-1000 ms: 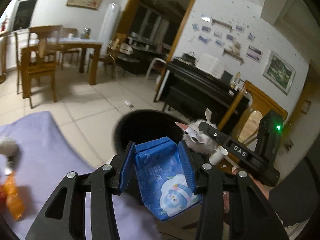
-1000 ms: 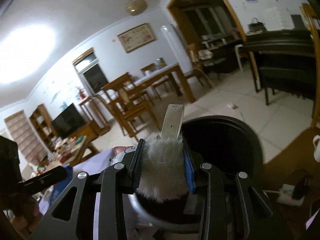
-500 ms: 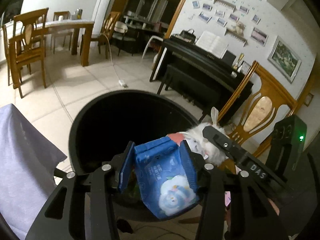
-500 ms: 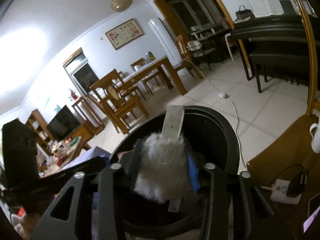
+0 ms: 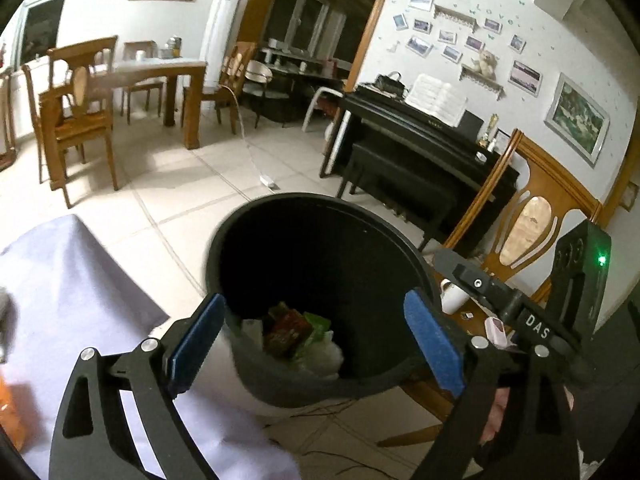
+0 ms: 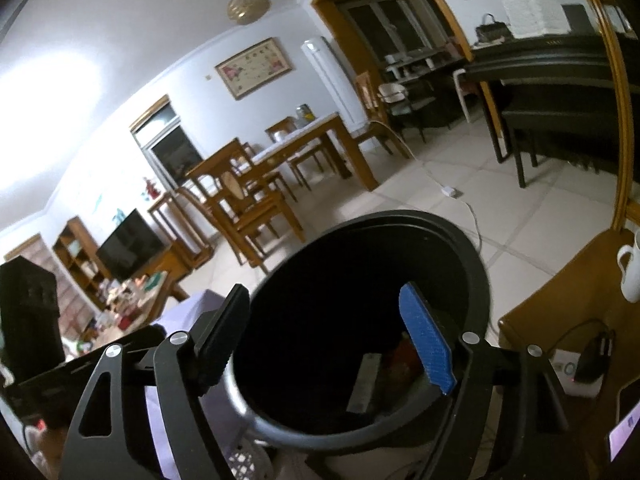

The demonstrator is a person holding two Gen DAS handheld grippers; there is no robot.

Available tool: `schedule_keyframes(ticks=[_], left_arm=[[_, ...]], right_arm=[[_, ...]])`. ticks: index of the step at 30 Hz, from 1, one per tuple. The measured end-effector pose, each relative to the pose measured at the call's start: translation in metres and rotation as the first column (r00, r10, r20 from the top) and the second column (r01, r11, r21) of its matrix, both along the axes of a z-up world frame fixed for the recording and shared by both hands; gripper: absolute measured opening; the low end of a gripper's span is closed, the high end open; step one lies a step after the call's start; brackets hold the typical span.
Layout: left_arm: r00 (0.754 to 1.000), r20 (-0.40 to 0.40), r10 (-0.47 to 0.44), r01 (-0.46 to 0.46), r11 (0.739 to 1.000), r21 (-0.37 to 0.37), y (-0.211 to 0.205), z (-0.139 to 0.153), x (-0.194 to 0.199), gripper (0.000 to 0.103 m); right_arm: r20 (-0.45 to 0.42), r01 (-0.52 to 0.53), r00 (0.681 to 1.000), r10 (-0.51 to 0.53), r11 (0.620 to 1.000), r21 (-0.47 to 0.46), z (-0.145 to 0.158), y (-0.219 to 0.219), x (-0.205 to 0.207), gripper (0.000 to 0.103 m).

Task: Collect trash
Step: 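Move both open tools back over the table toward remaining trash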

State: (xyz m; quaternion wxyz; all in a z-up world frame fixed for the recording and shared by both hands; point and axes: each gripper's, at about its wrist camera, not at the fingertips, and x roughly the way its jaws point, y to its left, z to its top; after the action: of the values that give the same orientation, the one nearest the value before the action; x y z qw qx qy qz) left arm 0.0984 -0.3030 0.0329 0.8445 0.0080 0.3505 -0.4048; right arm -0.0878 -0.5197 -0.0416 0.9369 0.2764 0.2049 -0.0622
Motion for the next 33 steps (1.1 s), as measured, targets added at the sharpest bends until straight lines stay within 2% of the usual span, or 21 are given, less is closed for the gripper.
schedule_keyframes(ticks=[8,14,17,19,20,21,24,28,30,33], left_arm=[[0.993,0.023,0.116,-0.116,0.993,0.009,0.078,0.008,-0.016,0.091],[0.968,0.057,0.245,-0.246,0.969,0.027,0.158,0.009,-0.026,0.091],[0.942,0.062,0.329,-0.331,0.943,0.023,0.207,0.009,-0.027,0.091],[0.916,0.06,0.397,-0.399,0.917,0.02,0.248,0.006,-0.026,0.091],[0.905,0.057,0.422,-0.424,0.906,0.017,0.262,0.006,-0.024,0.093],[0.889,0.051,0.455,-0.457,0.89,0.013,0.28,0.005,-0.022,0.098],[0.831,-0.013,0.556,-0.556,0.831,-0.001,0.338,-0.005,-0.009,0.098],[0.774,-0.11,0.624,-0.63,0.775,-0.038,0.394,-0.02,0.014,0.098],[0.762,-0.115,0.637,-0.642,0.767,-0.005,0.404,-0.024,0.029,0.098],[0.778,-0.124,0.616,-0.616,0.786,0.042,0.411,-0.032,0.055,0.098]], right_arm=[[-0.001,-0.142,0.99,0.143,0.987,-0.07,0.036,0.085,0.02,0.082],[-0.029,-0.301,0.954,0.3,0.945,-0.128,0.058,0.18,0.05,0.082],[-0.046,-0.383,0.924,0.381,0.912,-0.144,0.064,0.231,0.063,0.083],[-0.059,-0.436,0.9,0.432,0.887,-0.149,0.068,0.265,0.074,0.084],[-0.063,-0.457,0.889,0.453,0.876,-0.152,0.07,0.279,0.077,0.085],[-0.07,-0.485,0.874,0.481,0.861,-0.155,0.07,0.297,0.083,0.085],[-0.087,-0.54,0.841,0.533,0.827,-0.153,0.075,0.335,0.094,0.085],[-0.116,-0.607,0.794,0.596,0.783,-0.135,0.074,0.381,0.114,0.085],[-0.131,-0.63,0.777,0.616,0.764,-0.141,0.074,0.403,0.127,0.085],[-0.151,-0.647,0.762,0.63,0.748,-0.148,0.077,0.425,0.154,0.085]])
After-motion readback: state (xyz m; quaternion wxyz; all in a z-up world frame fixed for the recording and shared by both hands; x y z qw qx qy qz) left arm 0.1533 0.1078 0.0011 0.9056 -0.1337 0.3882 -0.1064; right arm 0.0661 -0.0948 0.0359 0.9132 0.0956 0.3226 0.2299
